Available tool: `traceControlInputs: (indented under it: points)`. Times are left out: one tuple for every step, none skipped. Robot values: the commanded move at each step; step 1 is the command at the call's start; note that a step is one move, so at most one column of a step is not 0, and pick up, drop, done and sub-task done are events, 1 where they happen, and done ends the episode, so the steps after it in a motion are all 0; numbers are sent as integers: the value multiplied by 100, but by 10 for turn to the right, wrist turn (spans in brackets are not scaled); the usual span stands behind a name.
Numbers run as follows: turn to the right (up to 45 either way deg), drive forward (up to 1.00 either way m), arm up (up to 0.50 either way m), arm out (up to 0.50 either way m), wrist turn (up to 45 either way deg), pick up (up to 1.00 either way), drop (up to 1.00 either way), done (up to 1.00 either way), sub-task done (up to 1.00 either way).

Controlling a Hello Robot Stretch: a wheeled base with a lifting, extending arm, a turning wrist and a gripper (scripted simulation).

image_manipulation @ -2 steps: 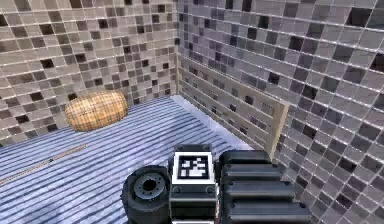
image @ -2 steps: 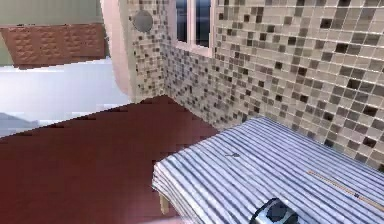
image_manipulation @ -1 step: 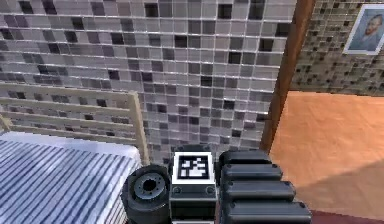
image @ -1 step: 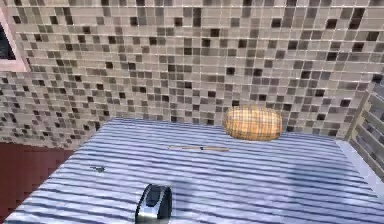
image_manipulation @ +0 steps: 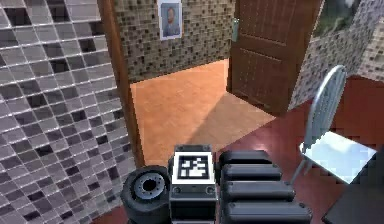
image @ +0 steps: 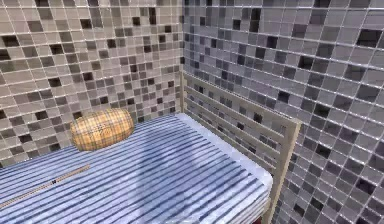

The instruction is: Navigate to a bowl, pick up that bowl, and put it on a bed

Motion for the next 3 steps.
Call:
traceControlInputs:
  points:
    - [120, 0, 0, 0, 0, 0, 0, 0, 0]
    - [-450, 0, 0, 0, 0, 0, 0, 0, 0]
    - [-450, 0, 0, 0, 0, 0, 0, 0, 0]
